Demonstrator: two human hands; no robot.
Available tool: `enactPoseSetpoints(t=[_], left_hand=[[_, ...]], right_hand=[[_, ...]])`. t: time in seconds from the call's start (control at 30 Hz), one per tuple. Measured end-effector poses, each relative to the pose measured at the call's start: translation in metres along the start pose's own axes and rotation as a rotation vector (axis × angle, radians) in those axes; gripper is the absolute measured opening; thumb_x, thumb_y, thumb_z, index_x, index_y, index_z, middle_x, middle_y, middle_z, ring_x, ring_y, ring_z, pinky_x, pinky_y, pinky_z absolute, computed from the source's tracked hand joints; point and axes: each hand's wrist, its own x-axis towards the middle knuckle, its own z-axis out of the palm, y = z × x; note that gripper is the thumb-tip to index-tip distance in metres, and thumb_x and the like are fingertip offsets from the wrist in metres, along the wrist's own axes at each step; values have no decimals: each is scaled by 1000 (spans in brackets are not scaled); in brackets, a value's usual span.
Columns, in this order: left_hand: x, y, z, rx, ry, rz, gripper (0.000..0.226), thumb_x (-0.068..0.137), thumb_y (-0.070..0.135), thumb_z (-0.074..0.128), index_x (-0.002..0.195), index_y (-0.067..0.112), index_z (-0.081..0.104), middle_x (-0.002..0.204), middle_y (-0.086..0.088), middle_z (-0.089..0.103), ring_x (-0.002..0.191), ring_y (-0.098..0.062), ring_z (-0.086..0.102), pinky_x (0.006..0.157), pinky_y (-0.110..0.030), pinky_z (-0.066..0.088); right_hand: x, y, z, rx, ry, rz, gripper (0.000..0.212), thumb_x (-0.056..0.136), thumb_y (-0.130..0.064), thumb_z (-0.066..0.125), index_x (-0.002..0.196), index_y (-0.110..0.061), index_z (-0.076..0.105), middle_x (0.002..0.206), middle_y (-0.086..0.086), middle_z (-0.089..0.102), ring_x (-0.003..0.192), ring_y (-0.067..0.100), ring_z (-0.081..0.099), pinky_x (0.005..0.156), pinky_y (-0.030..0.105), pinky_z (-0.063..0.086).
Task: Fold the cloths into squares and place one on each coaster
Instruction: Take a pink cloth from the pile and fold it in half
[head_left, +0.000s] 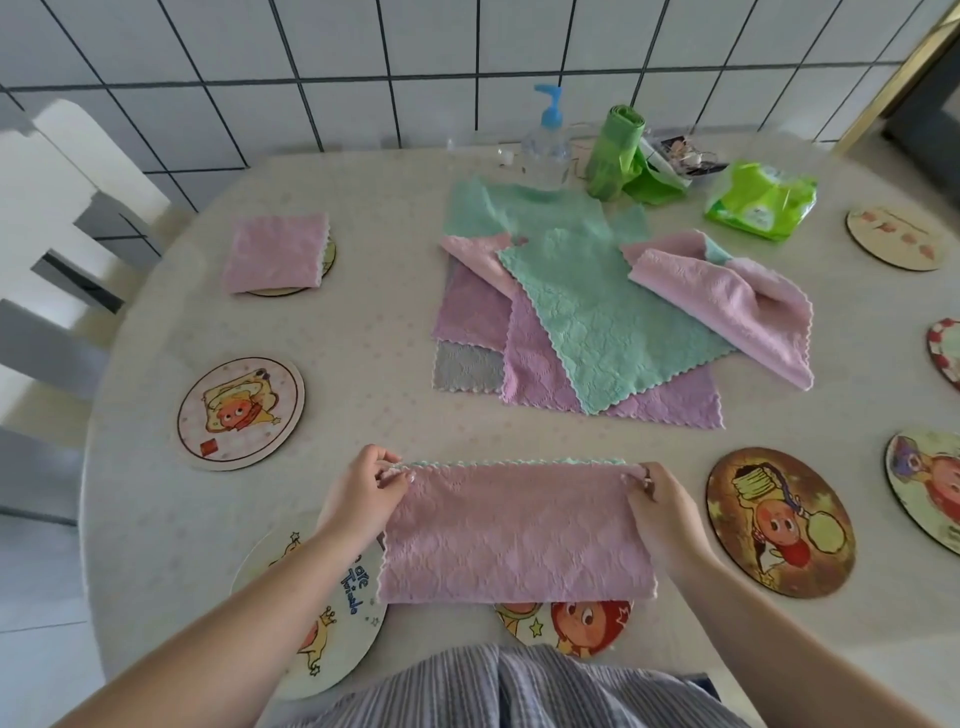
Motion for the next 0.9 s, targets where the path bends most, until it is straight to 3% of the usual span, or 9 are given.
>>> enactPoseSetpoints(t=[0.17, 0.37, 0.6, 0.8, 0.9], left_hand=[[0, 3, 2, 49, 50, -2, 30, 87, 25, 61, 113, 22, 47, 101, 2, 61, 87, -10, 60, 73, -31, 50], [2, 6, 3, 83, 88, -13, 55, 84, 30, 65, 131, 19, 39, 89, 10, 55, 80, -6, 57, 64, -26, 44], [3, 7, 3, 79, 120, -8, 57, 83, 34, 67, 131, 22, 40, 90, 11, 58, 80, -3, 57, 65, -27, 46], [7, 6, 4, 84, 126, 17, 55, 82, 33, 68, 129, 23, 42, 90, 9, 60, 80, -4, 59, 67, -28, 49], [5, 8, 5, 178, 140, 64, 53, 81, 30, 69, 127, 20, 45, 103, 5, 57, 84, -7, 58, 71, -30, 51]], right_hand=[[8, 0, 1, -31, -5, 23, 12, 96, -25, 44, 97, -18, 54, 81, -1, 60, 69, 17, 57, 53, 29, 40], [14, -2, 1, -86, -24, 16, 15, 95, -29, 48, 101, -16, 54, 89, 1, 61, 69, 12, 54, 52, 26, 38], [14, -5, -1, -91, -34, 29, 18, 95, -33, 47, 94, -17, 54, 78, -2, 60, 65, 14, 55, 49, 29, 36], [15, -3, 1, -93, -21, 31, 17, 95, -32, 48, 96, -17, 55, 81, -1, 62, 66, 14, 56, 50, 28, 38], [16, -3, 2, -107, -17, 41, 19, 93, -34, 50, 96, -17, 56, 82, -1, 62, 66, 14, 56, 52, 29, 40]])
